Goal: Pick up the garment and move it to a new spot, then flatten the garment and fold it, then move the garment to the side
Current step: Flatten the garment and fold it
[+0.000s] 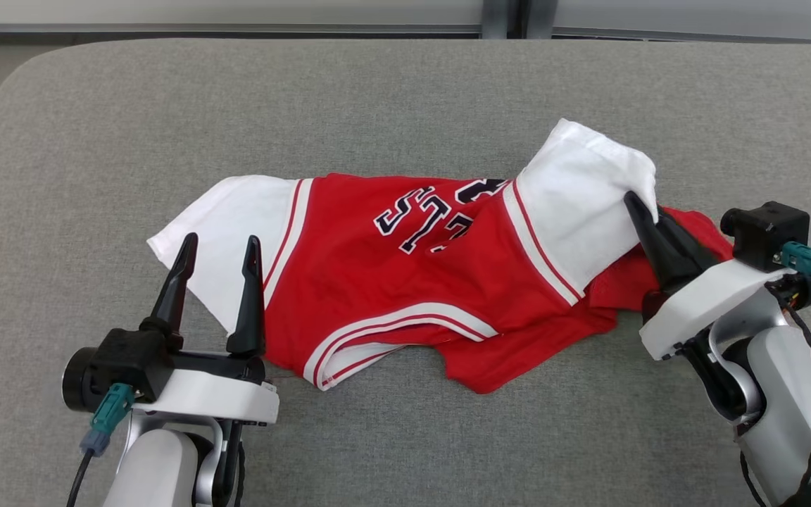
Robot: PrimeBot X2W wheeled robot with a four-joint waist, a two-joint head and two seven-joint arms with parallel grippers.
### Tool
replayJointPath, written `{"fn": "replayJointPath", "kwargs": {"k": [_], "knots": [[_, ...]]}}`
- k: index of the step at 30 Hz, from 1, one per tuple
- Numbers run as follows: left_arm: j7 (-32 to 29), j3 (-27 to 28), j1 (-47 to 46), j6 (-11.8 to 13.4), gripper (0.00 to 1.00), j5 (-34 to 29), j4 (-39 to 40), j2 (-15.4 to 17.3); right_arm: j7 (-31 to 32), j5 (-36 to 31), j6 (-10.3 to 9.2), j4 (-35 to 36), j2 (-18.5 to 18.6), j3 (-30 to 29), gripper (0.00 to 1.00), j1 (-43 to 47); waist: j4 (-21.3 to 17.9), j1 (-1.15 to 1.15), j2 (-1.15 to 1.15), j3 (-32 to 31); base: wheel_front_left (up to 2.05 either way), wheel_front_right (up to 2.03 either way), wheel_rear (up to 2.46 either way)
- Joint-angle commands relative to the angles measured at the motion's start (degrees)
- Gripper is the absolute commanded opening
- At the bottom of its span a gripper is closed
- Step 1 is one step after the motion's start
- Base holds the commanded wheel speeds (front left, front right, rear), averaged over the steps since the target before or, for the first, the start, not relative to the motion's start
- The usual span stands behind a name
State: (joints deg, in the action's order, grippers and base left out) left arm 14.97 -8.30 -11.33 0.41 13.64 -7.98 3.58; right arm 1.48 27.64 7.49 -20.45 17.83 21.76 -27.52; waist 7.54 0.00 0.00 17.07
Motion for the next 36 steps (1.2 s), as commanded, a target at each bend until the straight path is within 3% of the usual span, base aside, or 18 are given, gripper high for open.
{"fn": "replayJointPath", "kwargs": {"k": [1,7,14,18,24,26,31,32,33,36], "knots": [[0.24,0.35,-0.67,0.17,1.00,-0.20,0.20,0.31,-0.92,0.06,0.00,1.48,0.74,0.38,0.00,-0.16,-0.80,0.00,0.00,-0.46,0.00,0.00,0.00],[0.25,1.24,0.41,0.40,1.00,-0.58,1.00,0.59,-1.94,-0.89,0.00,9.65,1.40,-2.23,0.00,2.44,-3.06,0.00,0.00,-1.65,0.00,0.00,0.00],[0.26,1.93,1.50,0.66,1.00,-0.73,1.79,0.82,2.83,-2.31,-0.01,19.19,0.08,-14.13,0.00,12.53,-5.21,0.00,0.00,-2.46,0.00,0.00,0.00],[0.26,2.00,1.70,0.60,1.00,-0.78,1.97,0.90,6.20,-2.53,-0.01,20.35,-1.50,-19.66,0.00,18.07,-5.64,0.00,0.00,-2.51,0.00,0.00,0.00],[0.27,1.97,1.18,0.42,1.00,-0.73,2.03,0.86,9.64,-1.56,0.00,15.74,-5.73,-25.80,0.00,26.23,-5.64,0.00,0.00,-2.38,0.00,0.00,0.00],[0.27,1.99,1.20,0.47,1.00,-0.71,1.97,0.84,9.10,-0.31,0.00,12.96,-7.38,-25.95,0.00,26.92,-5.71,0.00,0.00,-2.41,0.00,0.00,0.00],[0.27,1.84,1.10,0.38,1.00,-0.89,1.54,0.83,6.97,1.55,-0.01,5.46,-6.90,-23.38,0.00,25.60,-5.67,0.00,0.00,-2.70,0.00,0.00,0.00],[0.27,1.87,1.10,0.34,1.00,-0.91,1.47,0.85,5.89,2.17,0.00,4.80,-6.88,-22.71,0.30,24.81,-5.65,0.00,0.00,-2.81,0.00,0.00,0.00],[0.27,1.87,1.13,0.33,1.00,-0.92,1.37,0.89,4.85,2.16,0.01,4.29,-6.52,-22.02,0.96,24.37,-5.66,0.00,0.00,-2.93,0.00,0.00,0.00],[0.27,1.84,1.32,0.28,1.00,-1.04,1.30,0.86,0.16,1.00,0.00,5.19,-5.76,-21.43,1.00,22.70,-5.65,0.00,0.00,-3.43,0.00,0.00,0.00]]}}
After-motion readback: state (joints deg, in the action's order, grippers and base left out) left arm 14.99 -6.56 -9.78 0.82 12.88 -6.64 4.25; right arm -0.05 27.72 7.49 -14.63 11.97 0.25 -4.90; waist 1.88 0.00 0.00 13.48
